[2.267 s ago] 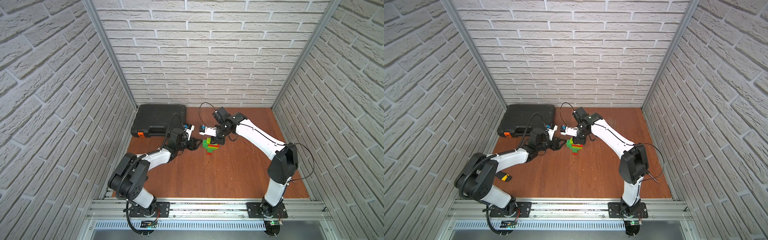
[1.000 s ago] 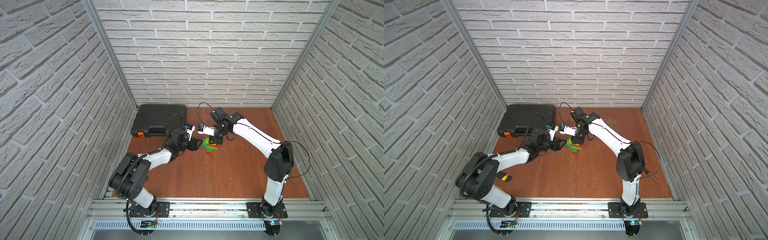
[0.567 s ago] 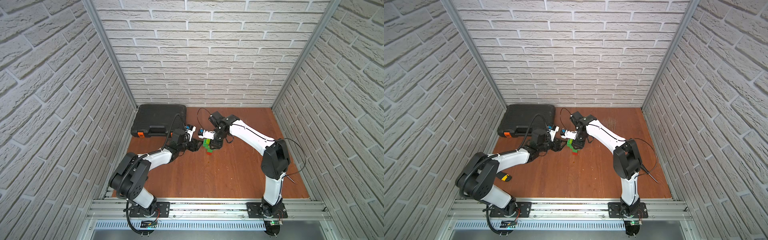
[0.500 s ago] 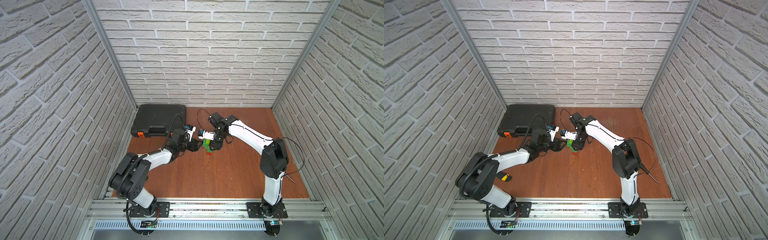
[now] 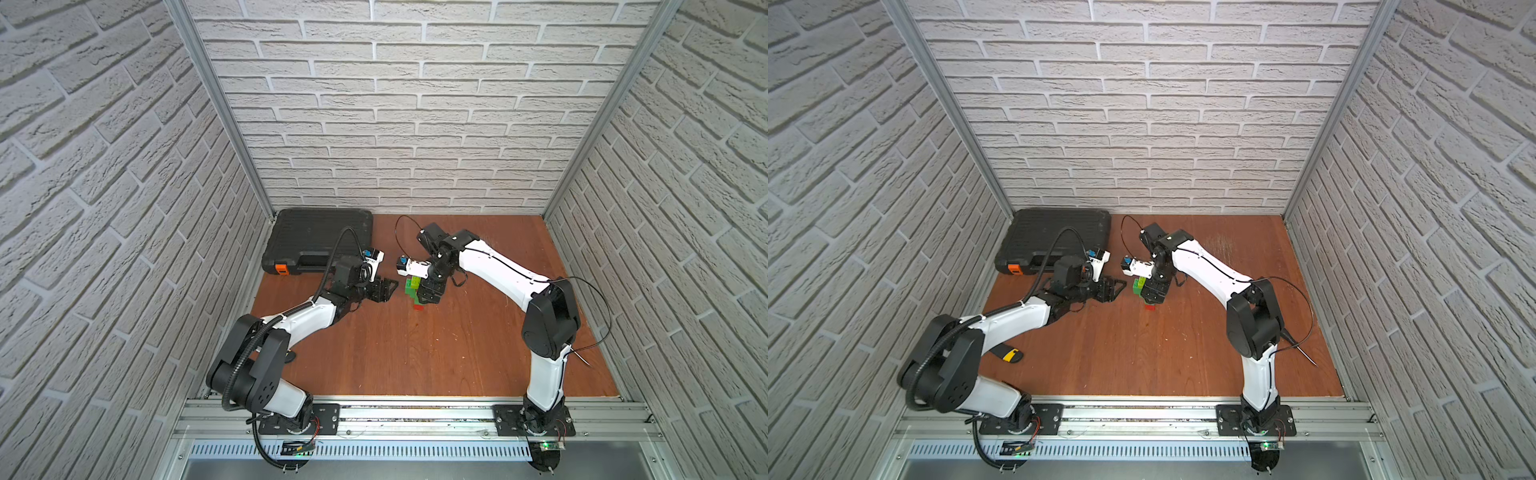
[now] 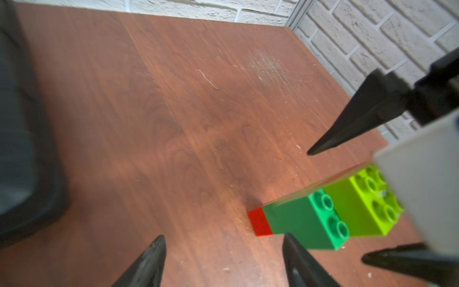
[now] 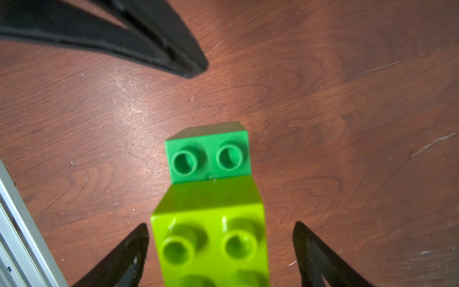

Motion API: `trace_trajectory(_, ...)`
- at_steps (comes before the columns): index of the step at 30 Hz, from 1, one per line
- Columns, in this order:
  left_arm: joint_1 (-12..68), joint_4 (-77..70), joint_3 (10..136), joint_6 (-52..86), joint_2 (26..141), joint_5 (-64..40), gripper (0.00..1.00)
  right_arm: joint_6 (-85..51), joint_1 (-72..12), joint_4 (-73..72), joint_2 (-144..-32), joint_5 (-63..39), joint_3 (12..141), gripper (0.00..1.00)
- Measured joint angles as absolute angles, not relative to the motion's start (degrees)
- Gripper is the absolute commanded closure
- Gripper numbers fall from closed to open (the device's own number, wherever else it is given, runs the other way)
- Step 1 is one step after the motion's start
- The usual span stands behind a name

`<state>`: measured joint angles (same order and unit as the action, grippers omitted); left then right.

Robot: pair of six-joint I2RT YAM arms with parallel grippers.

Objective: Assemble a spoon with lego
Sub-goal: Assemble the lego brick with the lego brick.

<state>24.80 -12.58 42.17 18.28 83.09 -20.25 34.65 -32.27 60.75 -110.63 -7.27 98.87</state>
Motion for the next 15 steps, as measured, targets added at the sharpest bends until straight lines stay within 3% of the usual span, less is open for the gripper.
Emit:
trace_trajectory(9,18.74,8.99,47.27,10.33,78.28,-10.24,0.25,33.23,-32.27,58.7,-103.02,-7.29,98.89,0.07)
trace_trajectory(15,14.28,22.35,54.41,11.16,83.59,-0.8,0.26,32.95,-32.27,57.36,-100.6,-7.03,98.91,0.07)
